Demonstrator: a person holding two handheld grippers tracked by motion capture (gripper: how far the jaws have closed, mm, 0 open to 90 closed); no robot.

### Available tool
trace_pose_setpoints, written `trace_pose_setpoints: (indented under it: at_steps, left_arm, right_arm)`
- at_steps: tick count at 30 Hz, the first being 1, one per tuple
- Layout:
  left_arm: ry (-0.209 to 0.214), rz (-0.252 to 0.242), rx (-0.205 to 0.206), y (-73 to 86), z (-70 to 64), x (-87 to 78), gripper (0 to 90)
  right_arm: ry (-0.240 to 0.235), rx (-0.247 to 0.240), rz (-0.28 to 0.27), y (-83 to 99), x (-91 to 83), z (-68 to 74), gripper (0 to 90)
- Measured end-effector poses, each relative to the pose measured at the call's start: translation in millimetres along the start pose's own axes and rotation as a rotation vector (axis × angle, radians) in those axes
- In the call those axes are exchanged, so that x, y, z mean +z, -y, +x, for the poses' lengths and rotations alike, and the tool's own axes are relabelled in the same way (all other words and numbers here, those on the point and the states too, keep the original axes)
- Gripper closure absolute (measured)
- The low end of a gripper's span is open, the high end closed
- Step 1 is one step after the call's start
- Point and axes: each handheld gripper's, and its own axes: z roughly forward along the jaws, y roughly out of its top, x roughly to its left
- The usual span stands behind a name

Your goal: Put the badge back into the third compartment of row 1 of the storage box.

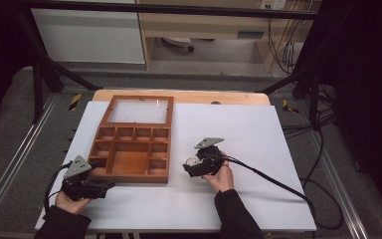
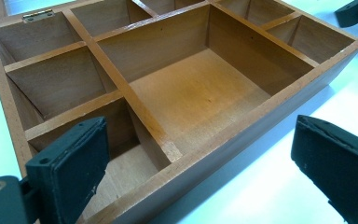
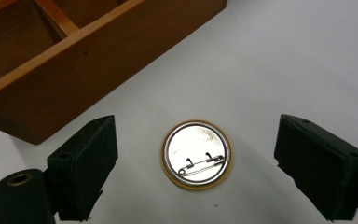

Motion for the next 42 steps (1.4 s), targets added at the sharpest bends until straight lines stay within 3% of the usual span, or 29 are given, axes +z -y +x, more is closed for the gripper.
trace_pose_setpoints:
  at_steps: [11, 22, 42]
  left_arm:
    - [-0.001, 0.001, 0.002, 0.0, -0.2, 0.1, 3.9]
    - [-0.001, 0.0, 0.002, 0.0, -0.2, 0.0, 4.0]
    - [-0.002, 0.0, 0.003, -0.2, -0.3, -0.2, 4.0]
  right_arm:
    - [0.002, -0.029, 0.039, 4.1, 12.2, -2.7, 27.2]
    - [-0.001, -0.049, 0.039, 6.1, 15.1, -1.9, 40.3]
    - [0.005, -0.072, 0.046, 7.1, 15.1, -1.5, 46.7]
